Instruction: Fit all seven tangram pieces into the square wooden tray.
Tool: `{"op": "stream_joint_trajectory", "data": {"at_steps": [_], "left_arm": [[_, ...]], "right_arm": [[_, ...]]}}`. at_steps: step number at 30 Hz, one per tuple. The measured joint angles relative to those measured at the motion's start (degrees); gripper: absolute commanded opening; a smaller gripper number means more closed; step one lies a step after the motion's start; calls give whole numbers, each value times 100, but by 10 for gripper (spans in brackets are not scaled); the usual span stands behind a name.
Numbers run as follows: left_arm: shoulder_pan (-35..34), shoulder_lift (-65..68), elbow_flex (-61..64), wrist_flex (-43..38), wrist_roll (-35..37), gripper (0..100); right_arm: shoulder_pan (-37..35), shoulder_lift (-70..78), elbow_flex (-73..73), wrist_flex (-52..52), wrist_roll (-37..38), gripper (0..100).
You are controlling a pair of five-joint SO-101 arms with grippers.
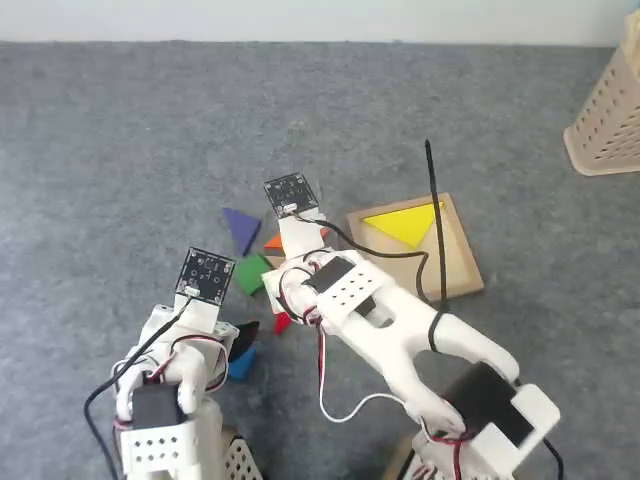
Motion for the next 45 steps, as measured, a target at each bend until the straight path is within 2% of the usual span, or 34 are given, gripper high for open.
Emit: {"op": "stream_joint_trajectory", "data": {"at_steps": [7, 9, 14, 21, 25, 34, 40, 42, 45], "left_arm": [[0, 0, 0, 0, 0, 353], [0, 0, 0, 0, 0, 353], [0, 0, 0, 0, 0, 353], [0, 0, 0, 0, 0, 353], [0, 0, 0, 0, 0, 353], [0, 0, 0, 0, 0, 353], [0, 0, 0, 0, 0, 353], [0, 0, 0, 0, 0, 353], [0, 0, 0, 0, 0, 353]], "right_arm": [[-9, 0, 88, 0, 18, 166], [9, 0, 167, -9, 237, 166], [484, -9, 237, 167, 1064, 167], [1169, 0, 264, 475, 1187, 167], [1099, 0, 264, 484, 800, 168], [141, -220, -26, 484, -563, 171], [114, -220, -26, 299, -747, 174], [114, -220, -26, 167, -747, 221], [114, -220, -26, 88, -747, 347]]}}
